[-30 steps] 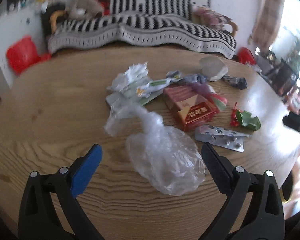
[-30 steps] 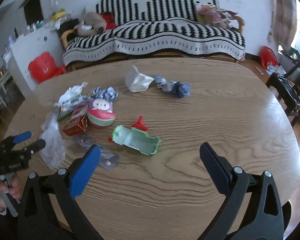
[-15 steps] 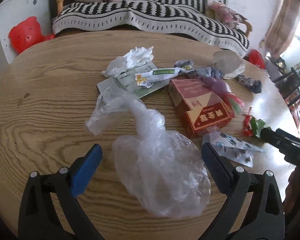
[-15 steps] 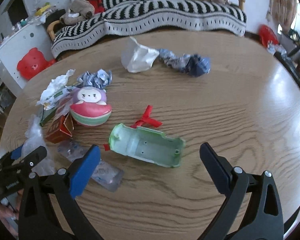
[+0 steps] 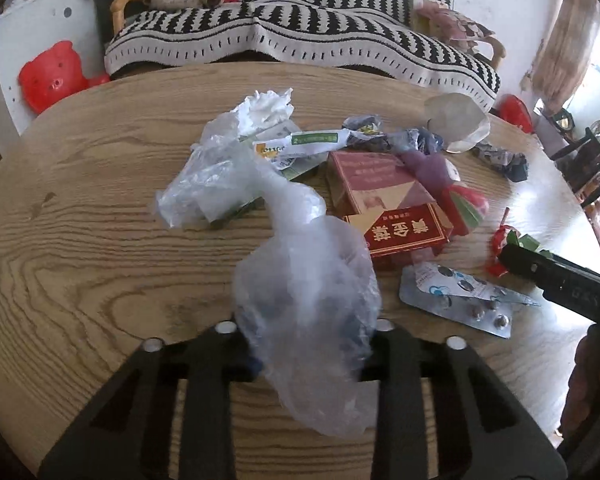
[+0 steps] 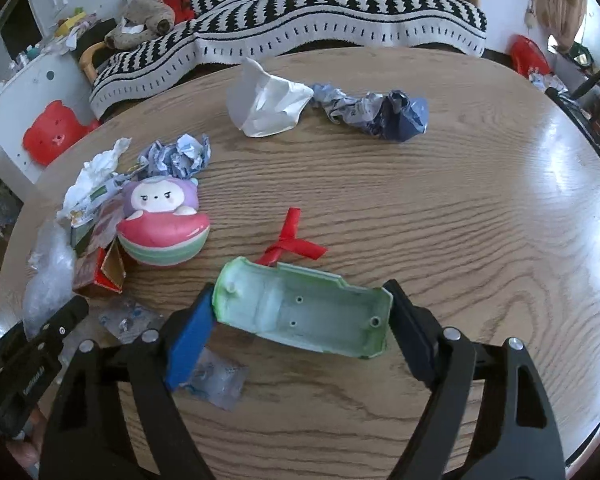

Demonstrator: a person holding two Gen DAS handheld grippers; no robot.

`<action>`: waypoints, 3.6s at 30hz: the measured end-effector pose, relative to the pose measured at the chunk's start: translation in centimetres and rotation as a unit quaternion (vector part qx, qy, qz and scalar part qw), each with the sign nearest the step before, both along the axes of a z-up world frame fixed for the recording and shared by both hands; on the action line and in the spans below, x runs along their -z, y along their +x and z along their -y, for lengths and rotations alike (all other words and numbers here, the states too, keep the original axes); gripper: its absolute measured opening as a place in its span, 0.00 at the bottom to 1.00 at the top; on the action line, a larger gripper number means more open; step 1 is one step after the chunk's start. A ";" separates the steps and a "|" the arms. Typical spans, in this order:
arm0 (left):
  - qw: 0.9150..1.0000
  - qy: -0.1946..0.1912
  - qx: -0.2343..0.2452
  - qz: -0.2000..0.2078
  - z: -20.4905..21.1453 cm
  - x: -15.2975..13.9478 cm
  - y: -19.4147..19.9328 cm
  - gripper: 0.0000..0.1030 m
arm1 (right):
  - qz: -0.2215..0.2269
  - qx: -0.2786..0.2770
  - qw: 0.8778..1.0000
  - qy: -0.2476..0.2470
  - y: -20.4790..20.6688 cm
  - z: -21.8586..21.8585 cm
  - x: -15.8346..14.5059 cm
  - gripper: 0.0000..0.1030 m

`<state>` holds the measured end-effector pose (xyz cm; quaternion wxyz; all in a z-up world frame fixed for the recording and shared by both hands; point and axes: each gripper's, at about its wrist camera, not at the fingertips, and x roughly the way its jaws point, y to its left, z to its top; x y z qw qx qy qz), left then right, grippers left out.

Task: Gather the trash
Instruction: 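Grasp the clear plastic bag with the left tool while the right tool grasps the green toy shell, then carry both items over the black bin and open both tools to drop them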

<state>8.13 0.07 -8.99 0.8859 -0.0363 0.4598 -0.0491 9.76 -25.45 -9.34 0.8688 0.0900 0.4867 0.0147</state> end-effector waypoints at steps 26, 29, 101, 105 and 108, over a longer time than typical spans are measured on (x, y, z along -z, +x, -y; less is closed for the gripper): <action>0.998 -0.014 -0.003 0.063 -1.2 -5.6 -2.8 0.16 | 0.077 -0.004 0.997 -0.010 -4.9 3.0 -5.7 0.77; 0.998 -0.012 0.012 0.067 0.7 -5.9 -2.9 0.16 | 0.079 0.005 0.997 -0.011 -5.7 4.4 -6.1 0.77; 0.844 -0.069 0.525 -0.084 58.7 10.2 -23.5 0.73 | -0.046 0.460 0.881 0.098 -40.7 51.6 5.7 0.82; 0.852 -0.066 0.514 -0.073 57.0 8.3 -23.2 0.83 | -0.027 0.452 0.888 0.078 -39.4 50.0 3.3 0.86; 0.855 -0.067 0.510 -0.059 54.9 5.5 -22.9 0.89 | 0.008 0.436 0.898 0.064 -38.1 48.0 0.2 0.91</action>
